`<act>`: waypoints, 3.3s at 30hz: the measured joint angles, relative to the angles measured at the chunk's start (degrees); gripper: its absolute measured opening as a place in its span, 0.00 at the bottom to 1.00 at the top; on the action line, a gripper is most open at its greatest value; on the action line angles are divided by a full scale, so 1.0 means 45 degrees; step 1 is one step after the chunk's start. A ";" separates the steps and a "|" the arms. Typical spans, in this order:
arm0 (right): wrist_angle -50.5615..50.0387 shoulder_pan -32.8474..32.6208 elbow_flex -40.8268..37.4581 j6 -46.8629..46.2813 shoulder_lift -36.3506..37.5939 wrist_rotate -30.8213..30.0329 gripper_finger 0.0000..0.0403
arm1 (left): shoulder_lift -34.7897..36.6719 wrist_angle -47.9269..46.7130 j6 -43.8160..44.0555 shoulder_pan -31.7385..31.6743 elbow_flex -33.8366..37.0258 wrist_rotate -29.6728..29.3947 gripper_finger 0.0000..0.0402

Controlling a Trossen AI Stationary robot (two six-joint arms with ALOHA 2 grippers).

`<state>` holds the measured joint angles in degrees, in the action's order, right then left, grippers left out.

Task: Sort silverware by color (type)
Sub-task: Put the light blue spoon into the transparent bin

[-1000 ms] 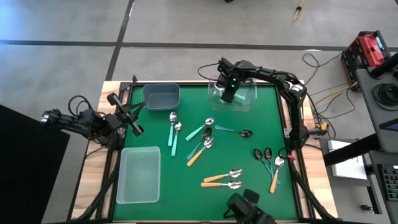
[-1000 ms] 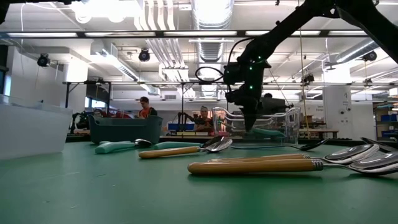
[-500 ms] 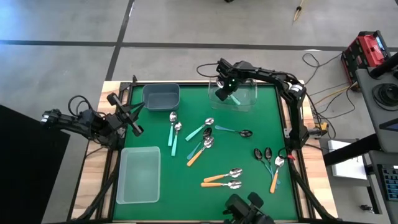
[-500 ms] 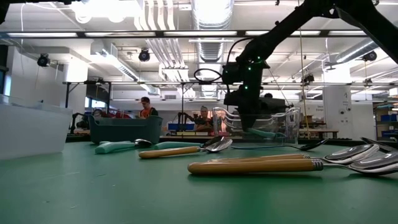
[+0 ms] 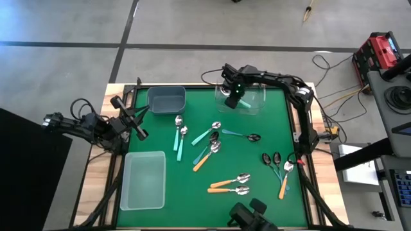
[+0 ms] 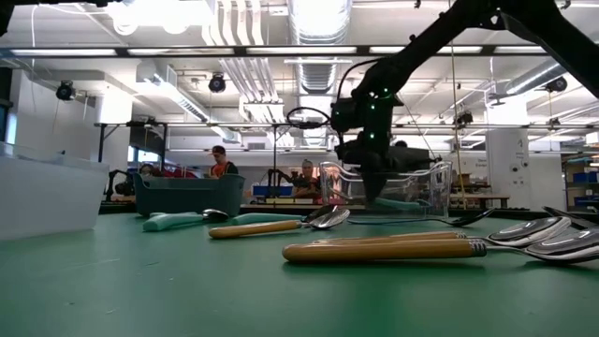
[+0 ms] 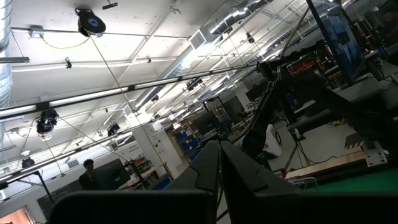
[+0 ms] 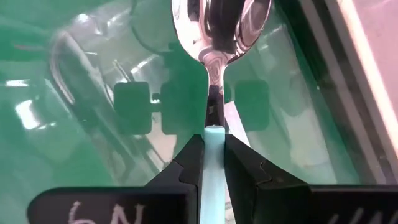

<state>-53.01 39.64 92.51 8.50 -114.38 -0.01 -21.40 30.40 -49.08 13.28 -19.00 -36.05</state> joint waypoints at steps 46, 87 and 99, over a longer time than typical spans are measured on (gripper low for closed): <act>-0.0803 0.0029 0.0476 -0.3304 0.0440 -0.0002 0.11 | 0.0003 -0.0001 0.0000 0.0000 0.0000 -0.0005 0.00; -0.0892 0.0306 -0.0253 -1.1443 0.0396 0.0008 0.03 | 0.0003 -0.0190 -0.0834 0.0000 -0.0005 -0.3281 0.00; -0.0436 0.0070 -0.0322 -1.1585 0.0396 0.0011 0.03 | 0.0003 -0.0185 -0.0850 0.0000 -0.0005 -0.3327 0.00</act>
<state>-54.97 39.95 91.06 -43.64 -112.60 0.04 -21.39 29.56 -52.90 13.28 -19.03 -51.03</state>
